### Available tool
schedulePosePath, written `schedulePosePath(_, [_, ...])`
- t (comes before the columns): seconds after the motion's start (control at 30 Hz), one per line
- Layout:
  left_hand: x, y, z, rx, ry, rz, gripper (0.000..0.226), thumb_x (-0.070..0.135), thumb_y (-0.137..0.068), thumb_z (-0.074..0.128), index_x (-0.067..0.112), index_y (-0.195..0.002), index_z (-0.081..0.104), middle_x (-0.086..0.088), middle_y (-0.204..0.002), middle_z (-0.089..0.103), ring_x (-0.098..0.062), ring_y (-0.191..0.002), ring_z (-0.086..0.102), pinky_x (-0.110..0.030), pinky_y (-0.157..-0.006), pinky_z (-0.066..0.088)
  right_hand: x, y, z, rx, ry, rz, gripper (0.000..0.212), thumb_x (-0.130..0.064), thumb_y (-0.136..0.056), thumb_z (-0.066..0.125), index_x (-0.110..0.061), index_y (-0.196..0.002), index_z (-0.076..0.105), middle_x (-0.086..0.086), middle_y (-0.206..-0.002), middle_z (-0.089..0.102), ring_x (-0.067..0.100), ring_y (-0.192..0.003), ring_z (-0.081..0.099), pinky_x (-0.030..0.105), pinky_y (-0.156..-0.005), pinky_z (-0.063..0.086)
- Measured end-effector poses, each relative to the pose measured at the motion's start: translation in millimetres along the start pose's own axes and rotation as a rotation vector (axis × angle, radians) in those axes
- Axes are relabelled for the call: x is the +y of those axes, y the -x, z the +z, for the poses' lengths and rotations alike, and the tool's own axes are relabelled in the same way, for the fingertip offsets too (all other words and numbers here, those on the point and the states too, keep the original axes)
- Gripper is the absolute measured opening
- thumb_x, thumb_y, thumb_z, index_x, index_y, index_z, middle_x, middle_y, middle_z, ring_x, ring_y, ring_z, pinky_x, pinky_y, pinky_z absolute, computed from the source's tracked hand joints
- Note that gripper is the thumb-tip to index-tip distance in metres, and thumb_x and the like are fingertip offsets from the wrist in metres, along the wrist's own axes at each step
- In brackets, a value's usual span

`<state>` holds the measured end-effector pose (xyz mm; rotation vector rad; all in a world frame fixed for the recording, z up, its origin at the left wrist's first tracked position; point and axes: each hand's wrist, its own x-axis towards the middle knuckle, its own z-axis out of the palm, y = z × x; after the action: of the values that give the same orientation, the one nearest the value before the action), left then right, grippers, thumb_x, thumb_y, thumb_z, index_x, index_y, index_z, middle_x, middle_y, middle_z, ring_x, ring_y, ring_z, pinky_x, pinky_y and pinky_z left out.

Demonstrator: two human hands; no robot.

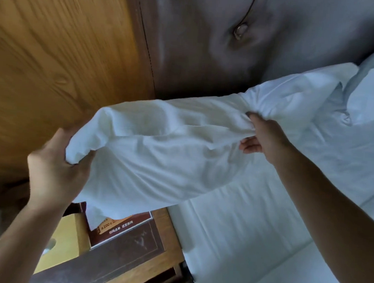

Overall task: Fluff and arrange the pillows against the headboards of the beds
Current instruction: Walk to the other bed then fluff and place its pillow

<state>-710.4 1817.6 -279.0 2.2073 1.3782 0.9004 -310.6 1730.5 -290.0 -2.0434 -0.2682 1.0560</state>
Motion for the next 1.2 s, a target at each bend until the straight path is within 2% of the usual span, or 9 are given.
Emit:
schedulePosePath(0.1, [-5,12,8,0.019,0.055,0.003,0.058,0.018,-0.091,0.077,0.053,-0.125,0.047,0.053,-0.113,0.053,0.002,-0.102,0.062,0.004,-0.083,0.040,10,6,14,0.014,-0.042,0.050,0.057,-0.062,-0.093,0.059,-0.005,-0.095,0.066,0.020,-0.071,0.074,0.030,-0.061,0.076,0.038,-0.058,0.064])
schedulePosePath(0.2, [-9,10,13,0.062,0.125,-0.028,0.063,0.044,-0.083,0.072,0.050,-0.135,0.038,0.050,-0.130,0.046,0.008,-0.121,0.052,-0.005,-0.099,0.040,10,11,13,0.012,-0.103,0.026,0.061,-0.070,-0.092,0.053,-0.011,-0.086,0.066,0.018,-0.078,0.076,0.031,-0.072,0.078,0.042,-0.069,0.064])
schedulePosePath(0.27, [-16,11,16,0.114,0.176,-0.014,0.078,0.051,-0.079,0.070,0.041,-0.146,0.031,0.037,-0.146,0.040,-0.004,-0.139,0.044,-0.014,-0.113,0.036,10,18,7,0.079,0.012,-0.037,0.060,-0.066,-0.092,0.054,-0.008,-0.085,0.066,0.014,-0.076,0.077,0.031,-0.076,0.077,0.044,-0.075,0.063])
schedulePosePath(0.4, [-22,13,27,0.164,0.107,0.220,0.091,0.040,-0.083,0.072,0.009,-0.154,0.025,-0.028,-0.161,0.026,-0.039,-0.156,0.024,-0.047,-0.126,0.026,17,36,0,0.531,0.434,-0.785,0.027,-0.031,-0.091,0.059,-0.005,-0.094,0.064,0.002,-0.097,0.068,0.028,-0.096,0.066,0.031,-0.082,0.047])
schedulePosePath(0.47, [-21,14,34,0.172,0.096,0.287,0.087,0.035,-0.083,0.072,0.007,-0.155,0.032,-0.045,-0.156,0.021,-0.031,-0.160,0.018,-0.044,-0.127,0.024,11,44,17,0.444,0.443,-1.122,0.030,-0.024,-0.093,0.063,-0.003,-0.115,0.066,0.009,-0.121,0.065,0.026,-0.117,0.061,0.026,-0.098,0.046])
schedulePosePath(0.57, [-21,13,37,0.175,0.114,0.303,0.080,0.031,-0.085,0.071,-0.002,-0.146,0.031,-0.049,-0.154,0.017,-0.019,-0.161,0.012,-0.039,-0.127,0.022,8,42,57,0.174,0.615,-1.329,0.054,-0.037,-0.099,0.062,-0.002,-0.139,0.057,0.013,-0.149,0.052,0.028,-0.143,0.045,0.039,-0.118,0.037])
schedulePosePath(0.7, [-27,11,39,0.187,0.118,0.284,0.077,0.028,-0.091,0.072,-0.004,-0.146,0.030,-0.049,-0.155,0.019,-0.019,-0.161,0.012,-0.038,-0.128,0.020,22,25,91,0.083,0.864,-1.273,0.071,-0.061,-0.101,0.043,-0.008,-0.150,0.048,0.009,-0.157,0.047,0.026,-0.150,0.038,0.052,-0.120,0.030])
schedulePosePath(0.97, [-30,16,51,0.164,0.171,0.246,0.075,0.019,-0.090,0.075,-0.010,-0.145,0.033,-0.045,-0.157,0.020,-0.031,-0.159,0.018,-0.052,-0.128,0.024,30,-7,46,0.196,1.110,-1.395,0.056,-0.048,-0.109,0.033,-0.014,-0.150,0.051,0.011,-0.155,0.049,0.029,-0.148,0.041,0.051,-0.121,0.030])
schedulePosePath(1.2, [-28,14,56,0.160,0.168,0.213,0.074,0.025,-0.090,0.073,0.000,-0.146,0.031,-0.035,-0.158,0.026,-0.043,-0.154,0.026,-0.058,-0.125,0.027,28,-33,-3,0.430,1.195,-1.213,0.052,-0.045,-0.109,0.034,-0.014,-0.144,0.057,0.015,-0.148,0.056,0.033,-0.143,0.047,0.048,-0.120,0.032])
